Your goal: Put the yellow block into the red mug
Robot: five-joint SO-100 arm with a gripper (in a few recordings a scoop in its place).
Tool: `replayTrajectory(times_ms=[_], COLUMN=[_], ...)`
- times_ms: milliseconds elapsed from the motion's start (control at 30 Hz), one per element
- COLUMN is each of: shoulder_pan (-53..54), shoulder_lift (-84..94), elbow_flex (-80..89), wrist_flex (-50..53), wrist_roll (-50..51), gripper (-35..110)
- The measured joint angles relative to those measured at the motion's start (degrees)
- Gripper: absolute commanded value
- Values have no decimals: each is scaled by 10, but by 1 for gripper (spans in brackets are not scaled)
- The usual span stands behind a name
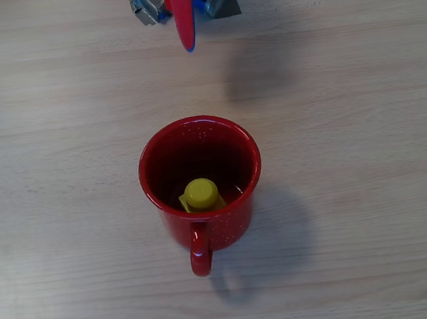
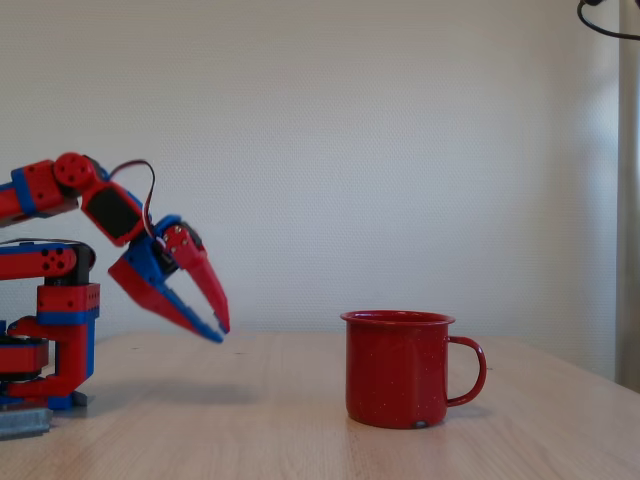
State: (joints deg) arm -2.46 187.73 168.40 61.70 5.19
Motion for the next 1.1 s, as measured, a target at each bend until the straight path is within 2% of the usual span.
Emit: replayTrajectory(times_ms=[267,1100], shoulder_pan=[0,0], shoulder_lift=[6,8], elbow_flex=[53,54], wrist_flex=[0,0], wrist_roll=[-25,-25], gripper=[0,0])
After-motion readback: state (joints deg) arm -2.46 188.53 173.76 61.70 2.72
